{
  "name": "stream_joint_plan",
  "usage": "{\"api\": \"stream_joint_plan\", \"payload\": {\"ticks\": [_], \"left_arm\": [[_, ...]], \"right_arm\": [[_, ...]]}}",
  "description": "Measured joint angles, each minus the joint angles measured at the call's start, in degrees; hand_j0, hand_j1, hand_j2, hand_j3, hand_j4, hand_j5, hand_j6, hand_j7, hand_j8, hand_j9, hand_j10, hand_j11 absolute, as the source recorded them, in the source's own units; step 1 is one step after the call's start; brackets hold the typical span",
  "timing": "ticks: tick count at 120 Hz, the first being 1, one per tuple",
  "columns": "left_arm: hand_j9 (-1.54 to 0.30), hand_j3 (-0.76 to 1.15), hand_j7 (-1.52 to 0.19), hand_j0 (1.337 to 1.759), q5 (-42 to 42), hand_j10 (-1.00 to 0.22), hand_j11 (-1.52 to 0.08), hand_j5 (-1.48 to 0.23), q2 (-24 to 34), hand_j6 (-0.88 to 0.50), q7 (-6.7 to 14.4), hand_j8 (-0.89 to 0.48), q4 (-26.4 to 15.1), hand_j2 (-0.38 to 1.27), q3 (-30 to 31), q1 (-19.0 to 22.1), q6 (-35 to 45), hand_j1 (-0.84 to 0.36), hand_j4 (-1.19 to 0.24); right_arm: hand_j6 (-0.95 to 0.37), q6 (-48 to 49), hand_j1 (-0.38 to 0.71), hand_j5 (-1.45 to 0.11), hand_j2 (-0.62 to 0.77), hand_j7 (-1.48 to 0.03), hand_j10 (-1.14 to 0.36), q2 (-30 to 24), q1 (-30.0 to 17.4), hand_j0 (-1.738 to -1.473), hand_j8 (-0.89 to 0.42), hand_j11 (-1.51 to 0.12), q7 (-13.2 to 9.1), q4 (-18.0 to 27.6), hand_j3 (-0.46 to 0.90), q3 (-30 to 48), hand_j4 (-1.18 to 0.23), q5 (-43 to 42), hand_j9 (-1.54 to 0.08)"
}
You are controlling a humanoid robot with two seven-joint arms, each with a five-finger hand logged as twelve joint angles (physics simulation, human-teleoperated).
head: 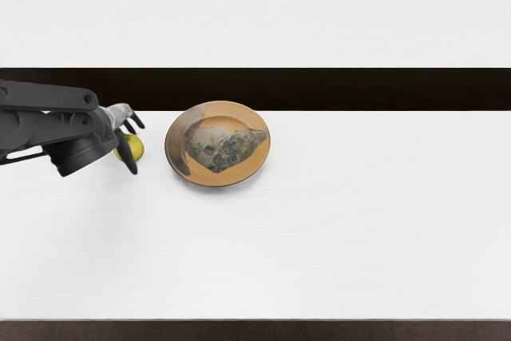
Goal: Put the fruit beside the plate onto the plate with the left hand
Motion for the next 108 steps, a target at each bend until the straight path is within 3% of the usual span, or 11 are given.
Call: {"api": "stream_joint_plan", "payload": {"ticks": [63, 70, 74, 79, 81, 85, 108], "left_arm": [[-0.68, 0.00, -0.68, 1.657, -0.01, -0.52, -0.68, -0.68, -1.29, -0.50, 0.02, -0.52, 2.70, 0.16, 1.82, 0.13, 1.22, -0.25, -0.52], [-0.72, 0.00, -0.72, 1.652, 0.61, -0.53, -0.72, -0.69, -2.14, -0.54, 0.03, -0.53, 3.73, 0.05, 1.82, 1.35, 1.24, -0.23, -0.55], [-0.74, 0.00, -0.79, 1.651, 0.69, -0.54, -0.74, -0.69, -3.00, -0.49, 0.07, -0.54, 4.44, 0.06, 1.84, 2.00, 1.30, -0.23, -0.56], [-0.96, 0.00, -1.01, 1.651, 0.52, -0.55, -0.75, -0.70, -3.94, -0.35, 0.29, -0.40, 5.34, 0.09, 1.94, 2.49, 1.43, -0.26, -0.58], [-1.05, 0.14, -1.13, 1.653, 0.43, -0.55, -0.76, -0.70, -4.24, -0.30, 0.40, -0.36, 5.64, 0.06, 1.99, 2.59, 1.52, -0.27, -0.58], [-1.10, 0.30, -1.12, 1.654, 0.26, -0.55, -0.79, -0.72, -4.46, -0.26, 0.43, -0.35, 6.09, 0.09, 2.02, 2.64, 1.51, -0.31, -0.59], [-1.12, 0.12, -1.12, 1.643, 0.30, -0.70, -1.00, -0.95, -4.05, -0.10, 0.13, -0.27, 6.64, 0.45, 1.88, 1.55, 1.18, -0.58, -0.30]], "right_arm": [[-0.04, 0.01, -0.31, -0.05, -0.01, -0.05, -0.03, 0.00, 0.09, -1.658, -0.03, -0.05, 0.00, 0.00, 0.00, -0.04, -0.04, -0.01, -0.05], [-0.03, 0.01, -0.31, -0.05, -0.01, -0.05, -0.03, 0.00, 0.10, -1.658, -0.03, -0.05, 0.00, 0.00, 0.00, -0.04, -0.03, 0.00, -0.05], [-0.04, 0.01, -0.31, -0.05, -0.01, -0.05, -0.03, 0.00, 0.12, -1.658, -0.03, -0.05, 0.00, 0.00, 0.00, -0.04, -0.03, 0.00, -0.05], [-0.04, 0.01, -0.31, -0.05, -0.01, -0.05, -0.03, 0.00, 0.14, -1.658, -0.03, -0.05, 0.00, 0.00, 0.00, -0.05, -0.03, 0.00, -0.05], [-0.04, 0.01, -0.31, -0.05, -0.01, -0.05, -0.03, 0.00, 0.15, -1.658, -0.03, -0.05, 0.00, 0.00, 0.00, -0.05, -0.03, -0.01, -0.05], [-0.04, 0.01, -0.31, -0.05, -0.01, -0.05, -0.03, 0.00, 0.18, -1.658, -0.03, -0.05, 0.00, 0.00, 0.00, -0.05, -0.03, 0.00, -0.05], [-0.04, 0.01, -0.31, -0.05, -0.01, -0.05, -0.03, 0.00, 0.26, -1.658, -0.03, -0.05, 0.00, 0.07, 0.00, -0.05, -0.03, 0.00, -0.05]]}}
